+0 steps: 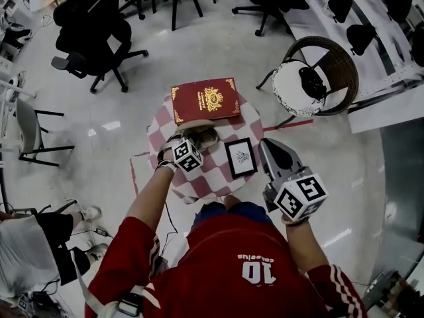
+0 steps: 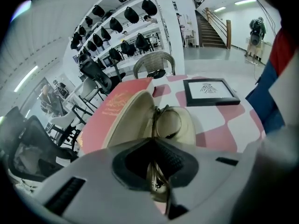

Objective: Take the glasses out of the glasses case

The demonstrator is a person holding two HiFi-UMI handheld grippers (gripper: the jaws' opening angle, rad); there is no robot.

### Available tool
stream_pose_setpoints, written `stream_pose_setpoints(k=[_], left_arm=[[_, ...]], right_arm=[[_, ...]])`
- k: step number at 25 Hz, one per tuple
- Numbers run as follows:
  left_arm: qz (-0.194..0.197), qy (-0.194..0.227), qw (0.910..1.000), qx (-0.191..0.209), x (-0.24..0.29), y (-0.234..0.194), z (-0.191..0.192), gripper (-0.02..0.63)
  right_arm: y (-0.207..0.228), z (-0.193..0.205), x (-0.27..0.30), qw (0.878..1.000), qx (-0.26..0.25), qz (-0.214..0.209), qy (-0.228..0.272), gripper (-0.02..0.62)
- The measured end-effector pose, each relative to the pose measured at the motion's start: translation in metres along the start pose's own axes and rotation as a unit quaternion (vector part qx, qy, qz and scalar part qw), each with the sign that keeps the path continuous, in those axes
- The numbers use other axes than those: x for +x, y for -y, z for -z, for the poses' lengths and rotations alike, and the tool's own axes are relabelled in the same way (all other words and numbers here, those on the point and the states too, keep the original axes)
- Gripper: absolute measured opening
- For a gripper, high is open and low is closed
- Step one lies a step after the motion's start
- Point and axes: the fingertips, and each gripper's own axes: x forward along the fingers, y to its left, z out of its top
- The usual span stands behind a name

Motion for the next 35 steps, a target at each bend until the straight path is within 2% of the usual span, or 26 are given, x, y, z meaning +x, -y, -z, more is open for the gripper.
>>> stream_pose_setpoints(k=[9, 15, 21, 27, 30, 35], left_arm=[[-0.011, 0.009, 0.9986, 0.05, -0.02, 0.002, -0.018, 0.021], [-0.033, 0.029, 0.9985, 0.034, -0.046, 0.0, -0.033, 0.021], [-0.053, 0.06, 0.9968, -0.002, -0.094, -0.005, -0.047, 0.021], [-0.077, 0.107, 0.9902, -0.047, -0.155, -0.013, -0.066, 0.021], [-0.078, 0.131, 0.9843, -0.088, -0.185, -0.015, -0.071, 0.021], [-0.071, 0.176, 0.968, -0.164, -0.23, -0.015, -0.073, 0.021]], right_arm=[[-0.005, -0.002, -0.011, 1.0, 0.0, 0.0, 0.01, 0.017], [-0.009, -0.008, -0.025, 1.0, -0.001, 0.002, 0.02, 0.017], [-0.023, -0.022, -0.038, 0.999, -0.003, -0.007, 0.036, 0.017], [-0.038, -0.034, -0.052, 0.998, -0.008, -0.017, 0.052, 0.017], [-0.048, -0.038, -0.061, 0.998, -0.012, -0.018, 0.057, 0.017], [-0.066, -0.039, -0.075, 0.998, -0.021, -0.022, 0.061, 0.017]])
